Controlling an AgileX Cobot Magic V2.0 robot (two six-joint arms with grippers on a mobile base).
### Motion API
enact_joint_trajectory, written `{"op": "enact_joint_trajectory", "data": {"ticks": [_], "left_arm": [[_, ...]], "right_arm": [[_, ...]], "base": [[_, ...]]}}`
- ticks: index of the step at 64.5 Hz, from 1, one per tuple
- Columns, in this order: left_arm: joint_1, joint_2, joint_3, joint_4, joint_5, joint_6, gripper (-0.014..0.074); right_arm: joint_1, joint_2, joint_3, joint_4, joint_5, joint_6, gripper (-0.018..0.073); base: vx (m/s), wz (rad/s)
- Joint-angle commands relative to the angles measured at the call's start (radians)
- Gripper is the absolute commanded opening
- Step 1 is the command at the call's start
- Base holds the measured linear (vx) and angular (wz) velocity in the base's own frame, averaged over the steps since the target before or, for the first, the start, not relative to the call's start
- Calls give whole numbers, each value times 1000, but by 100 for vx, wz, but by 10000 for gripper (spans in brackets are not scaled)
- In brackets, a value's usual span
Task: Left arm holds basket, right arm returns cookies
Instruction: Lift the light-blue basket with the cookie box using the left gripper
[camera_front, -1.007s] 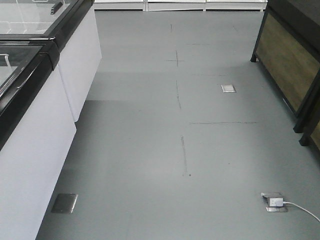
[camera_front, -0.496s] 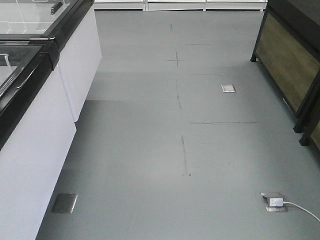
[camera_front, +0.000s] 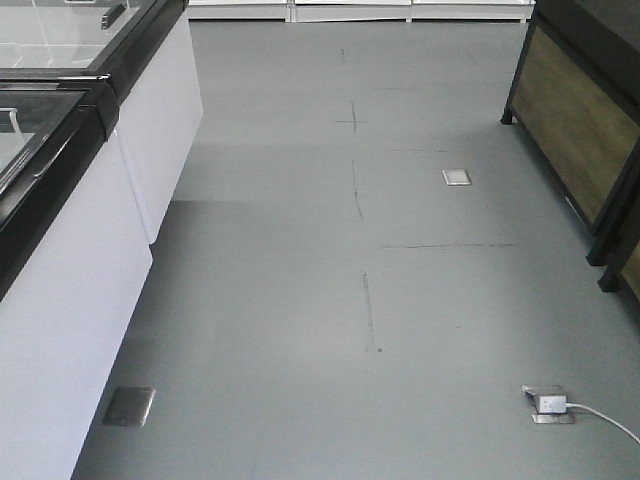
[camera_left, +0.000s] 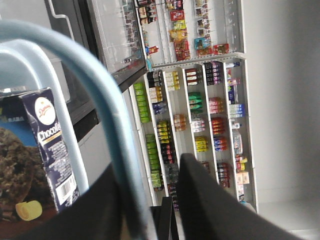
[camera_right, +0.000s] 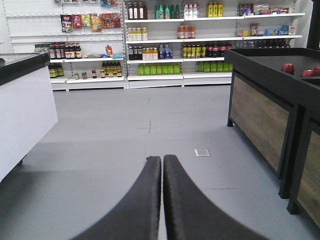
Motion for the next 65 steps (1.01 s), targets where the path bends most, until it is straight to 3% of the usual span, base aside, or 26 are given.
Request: {"op": "enact_joint_trajectory", "data": {"ticks": [1, 13, 23, 33, 41, 52, 65], "left_arm": [[-31, -33, -37, -130, 41, 35, 17], [-87, -31, -77, -130, 61, 39, -8], [-131, -33, -200, -130, 64, -20, -8], [-229, -33, -360, -130, 61, -38, -8], [-344, -33, -453, -130, 44, -54, -8], [-550, -33, -487, -128, 35, -62, -8], [-777, -33, -487, -59, 44, 3, -8]], "right_arm": [[-6, -6, 4, 1, -81, -11, -8], [-6, -6, 4, 1, -81, -11, -8], [-6, -6, 4, 1, -81, -11, -8], [-6, -6, 4, 1, -81, -11, -8], [-6, -6, 4, 1, -81, -11, -8], [-6, -6, 4, 1, -81, -11, -8], [-6, -6, 4, 1, -81, -11, -8]], "base": [[0, 0], [0, 0], [0, 0], [0, 0], [0, 0], [0, 0], [0, 0]]}}
